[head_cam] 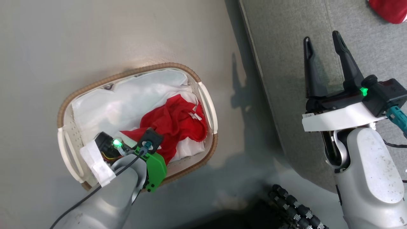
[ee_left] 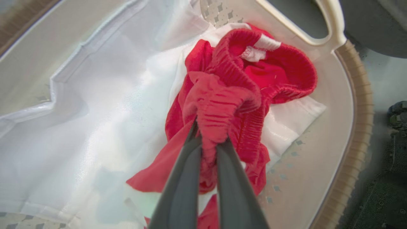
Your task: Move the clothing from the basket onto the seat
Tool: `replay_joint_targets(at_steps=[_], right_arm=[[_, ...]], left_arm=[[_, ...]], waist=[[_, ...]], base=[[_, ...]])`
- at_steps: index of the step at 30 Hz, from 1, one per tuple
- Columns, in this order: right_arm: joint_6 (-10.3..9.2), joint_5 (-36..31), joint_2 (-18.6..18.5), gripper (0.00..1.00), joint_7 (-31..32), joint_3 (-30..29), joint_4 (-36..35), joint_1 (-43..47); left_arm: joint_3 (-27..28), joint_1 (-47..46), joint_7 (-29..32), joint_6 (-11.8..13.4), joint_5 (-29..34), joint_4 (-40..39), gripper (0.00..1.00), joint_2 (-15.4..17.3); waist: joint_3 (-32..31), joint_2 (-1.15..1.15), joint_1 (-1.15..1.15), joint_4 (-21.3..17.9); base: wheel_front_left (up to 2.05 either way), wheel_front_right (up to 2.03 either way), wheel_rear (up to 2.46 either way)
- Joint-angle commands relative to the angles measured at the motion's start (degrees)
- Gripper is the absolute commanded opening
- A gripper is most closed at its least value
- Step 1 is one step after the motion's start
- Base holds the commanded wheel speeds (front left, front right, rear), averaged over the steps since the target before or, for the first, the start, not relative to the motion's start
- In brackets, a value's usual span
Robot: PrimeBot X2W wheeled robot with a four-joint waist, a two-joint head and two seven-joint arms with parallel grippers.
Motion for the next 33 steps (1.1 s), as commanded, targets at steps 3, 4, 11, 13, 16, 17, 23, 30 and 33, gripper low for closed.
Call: replay_joint_targets(at_steps=[3,4,11,13,16,17,23,30,33], right_arm=[[-0.08,-1.2,-0.2,1.0,-0.1,-0.1,0.7,1.6],[-0.08,-1.7,-0.2,1.0,-0.1,-0.3,0.8,2.1],[-0.08,-4.4,-0.2,1.0,-0.1,-1.5,2.4,5.7],[-0.08,-5.2,-0.2,1.0,-0.1,-1.8,2.7,6.9],[-0.08,-6.1,-0.2,1.0,-0.1,-2.0,3.2,9.1],[-0.08,-6.4,-0.2,1.0,-0.1,-2.0,3.3,9.7],[-0.08,-7.7,-0.2,1.0,-0.1,-2.4,4.2,13.9],[-0.08,-8.4,-0.2,1.0,-0.1,-1.9,5.1,17.7],[-0.08,-8.5,-0.2,1.0,-0.1,-1.2,5.3,18.7]], left_arm=[[1.2,2.2,0.0,0.3,-0.6,-2.7,0.0,1.1],[1.5,3.0,0.0,0.1,-0.7,-3.7,0.0,1.2],[3.7,7.3,0.0,-0.6,-0.1,-11.4,0.0,1.9],[4.1,8.7,0.0,-1.0,0.5,-13.8,0.0,2.2],[4.8,10.8,0.0,-1.4,1.5,-17.4,0.0,2.8],[5.1,11.3,0.0,-1.6,1.7,-18.4,0.0,3.0],[7.4,14.4,0.0,-2.3,3.0,-25.1,0.0,5.0],[9.1,13.9,-0.1,-2.8,4.8,-31.7,0.0,7.9],[9.1,11.9,0.0,-3.0,5.6,-34.1,0.0,9.5]], waist=[[-5.2,0.0,-0.01,1.8],[-6.4,0.0,-0.01,2.2],[-15.4,0.0,-0.01,5.2],[-18.1,0.0,-0.01,6.1],[-22.8,0.0,-0.01,7.6],[-24.0,0.0,-0.01,7.9],[-31.8,0.0,-0.01,10.1],[-38.1,0.0,-0.01,11.5],[-39.9,0.0,-0.01,11.6]], base=[[0.0,0.0,0.0],[0.0,0.0,0.0],[0.0,0.0,0.0],[0.0,0.0,0.0],[0.0,0.0,0.0],[0.0,0.0,0.0],[0.0,0.0,0.0],[0.0,0.0,0.0],[0.0,0.0,0.0]])
